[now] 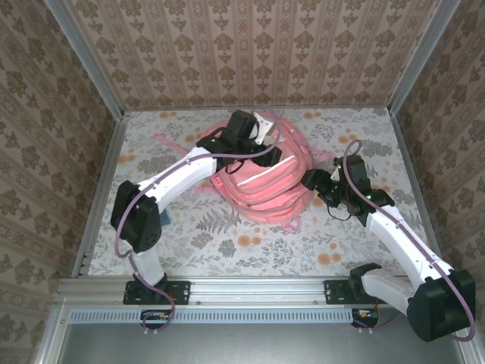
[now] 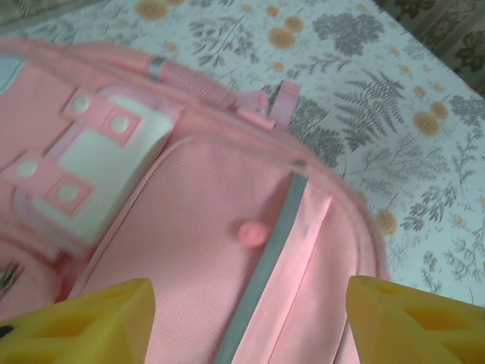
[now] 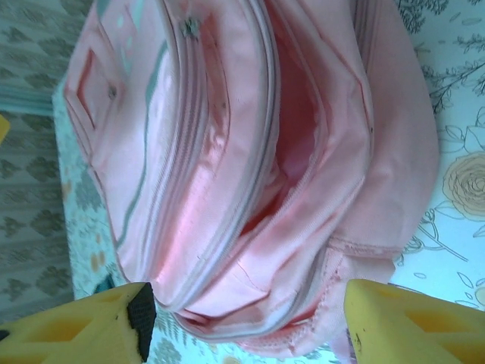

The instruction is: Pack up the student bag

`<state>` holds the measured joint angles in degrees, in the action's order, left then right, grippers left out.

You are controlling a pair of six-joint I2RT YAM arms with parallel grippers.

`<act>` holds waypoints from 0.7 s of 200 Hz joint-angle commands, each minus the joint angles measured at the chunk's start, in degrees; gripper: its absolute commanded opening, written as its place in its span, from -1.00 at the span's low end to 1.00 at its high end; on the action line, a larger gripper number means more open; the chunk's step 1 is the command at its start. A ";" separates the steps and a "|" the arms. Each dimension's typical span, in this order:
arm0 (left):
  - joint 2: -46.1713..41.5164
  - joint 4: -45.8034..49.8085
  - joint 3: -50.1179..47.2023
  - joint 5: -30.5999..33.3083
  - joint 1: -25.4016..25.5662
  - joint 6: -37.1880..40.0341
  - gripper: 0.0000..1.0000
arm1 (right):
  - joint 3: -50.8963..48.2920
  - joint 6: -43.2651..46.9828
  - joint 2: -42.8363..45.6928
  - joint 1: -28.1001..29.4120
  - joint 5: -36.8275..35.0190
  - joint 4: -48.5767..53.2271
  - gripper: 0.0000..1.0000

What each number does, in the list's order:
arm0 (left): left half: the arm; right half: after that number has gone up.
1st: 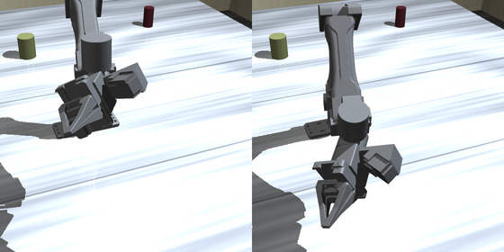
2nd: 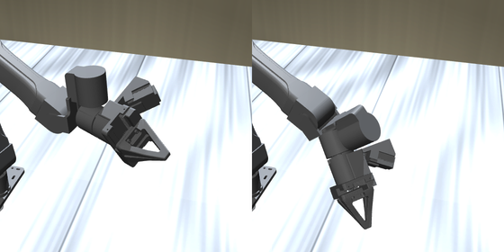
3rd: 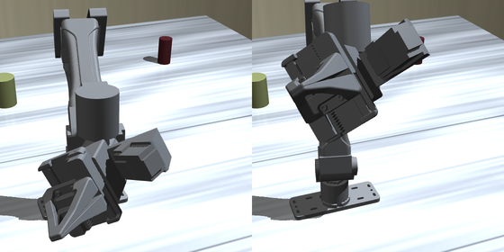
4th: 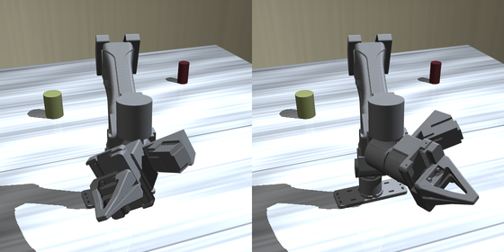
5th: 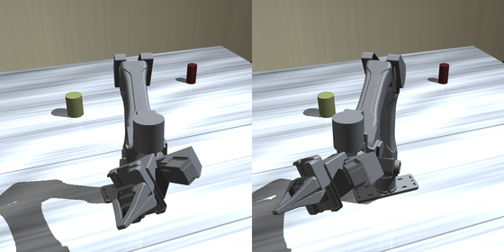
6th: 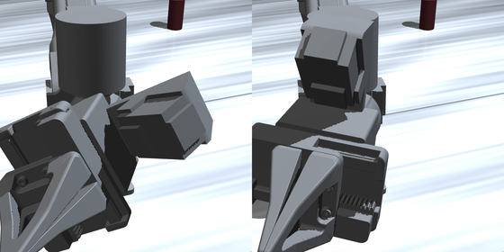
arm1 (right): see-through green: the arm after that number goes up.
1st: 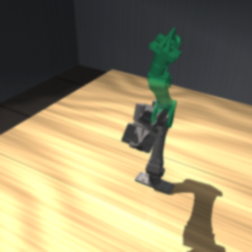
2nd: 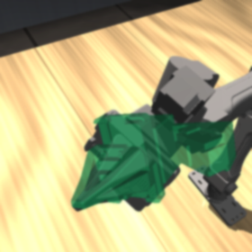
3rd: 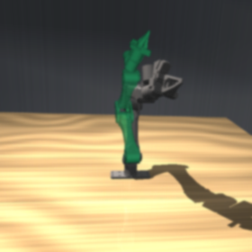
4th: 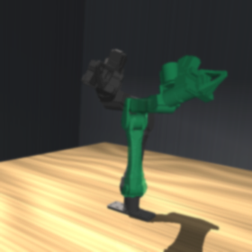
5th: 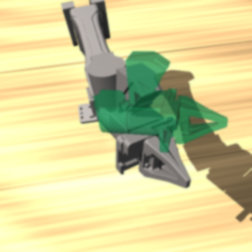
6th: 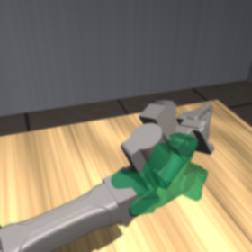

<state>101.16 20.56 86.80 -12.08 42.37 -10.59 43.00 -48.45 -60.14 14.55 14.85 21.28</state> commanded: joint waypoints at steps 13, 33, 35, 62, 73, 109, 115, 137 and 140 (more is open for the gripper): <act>-9.87 1.62 -10.69 1.33 -0.73 0.28 0.41 | 3.62 5.42 -3.44 7.60 -7.67 5.48 0.40; -13.97 3.04 -17.09 2.73 -4.18 -5.68 0.41 | 6.42 5.82 -7.14 14.71 -14.18 7.50 0.39; -14.33 3.18 -17.61 2.71 -4.61 -6.51 0.41 | 6.71 5.71 -7.50 15.29 -14.62 7.54 0.40; -19.00 0.87 -26.89 -0.57 -10.03 -20.26 0.36 | 8.70 2.75 -13.42 21.28 -14.91 4.10 0.40; -20.37 -2.66 -31.04 -2.50 -10.81 -26.68 0.31 | 9.21 1.34 -15.37 22.81 -14.21 1.82 0.39; -20.71 -14.46 -40.22 -5.23 -11.15 -44.29 0.10 | 11.75 -1.51 -19.14 25.30 -14.21 -0.80 0.37; -20.55 -15.65 -41.07 -5.04 -11.17 -45.92 0.07 | 11.99 -1.64 -19.14 25.41 -14.36 -0.80 0.37; -19.34 -18.48 -42.32 -5.30 -11.17 -48.94 -0.04 | 12.50 -1.74 -20.63 26.29 -15.21 -0.72 0.37; -19.18 -18.70 -42.37 -5.39 -11.17 -49.18 -0.06 | 12.58 -1.74 -20.63 26.43 -15.40 -0.66 0.37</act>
<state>81.14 9.91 44.99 -15.49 31.14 -50.33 53.56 -48.69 -79.94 40.03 2.07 21.82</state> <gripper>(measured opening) 0.494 0.686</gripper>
